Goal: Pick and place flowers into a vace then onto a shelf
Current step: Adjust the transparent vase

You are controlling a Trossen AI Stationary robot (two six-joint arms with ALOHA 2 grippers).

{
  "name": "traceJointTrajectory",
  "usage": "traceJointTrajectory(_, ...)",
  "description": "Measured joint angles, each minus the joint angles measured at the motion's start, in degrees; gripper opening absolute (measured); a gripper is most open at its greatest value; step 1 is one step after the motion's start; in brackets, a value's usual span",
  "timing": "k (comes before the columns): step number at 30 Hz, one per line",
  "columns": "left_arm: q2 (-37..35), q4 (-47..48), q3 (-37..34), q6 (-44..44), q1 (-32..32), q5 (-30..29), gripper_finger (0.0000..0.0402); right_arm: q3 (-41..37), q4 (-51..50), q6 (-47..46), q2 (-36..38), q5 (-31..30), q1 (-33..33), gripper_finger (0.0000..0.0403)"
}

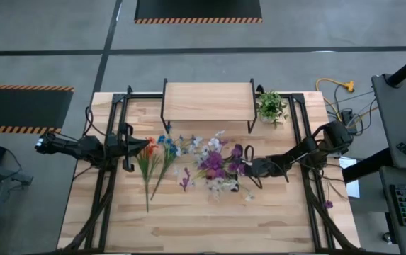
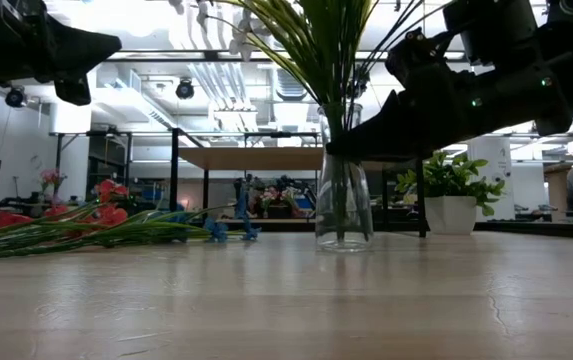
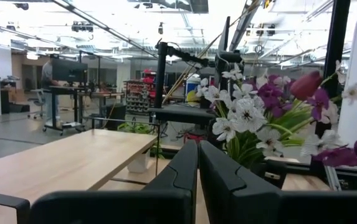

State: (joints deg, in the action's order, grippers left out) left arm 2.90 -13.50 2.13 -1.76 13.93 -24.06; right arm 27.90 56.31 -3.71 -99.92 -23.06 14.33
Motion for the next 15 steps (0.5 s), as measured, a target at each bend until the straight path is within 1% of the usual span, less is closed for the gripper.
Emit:
traceJointTrajectory(3, 0.0, 0.0, 0.0, 0.0, 0.0, 0.0, 0.0, -0.1, 0.5, 0.1, 0.1, 4.3, -0.4, 0.0171)
traceJointTrajectory(6, 0.0, 0.0, 0.0, 0.0, 0.0, 0.0, 0.0, -0.1, 1.7, 0.3, 0.1, 11.0, -1.2, 0.0163)
traceJointTrajectory(12, -0.1, 0.0, 0.0, 0.2, 0.0, 0.0, 0.0, -0.1, 2.6, 0.8, 0.1, 23.2, -4.5, 0.0177)
traceJointTrajectory(15, 0.1, 0.1, 0.0, 0.2, 0.0, 0.0, 0.0, -0.1, 2.6, 1.2, 0.1, 27.9, -6.3, 0.0178)
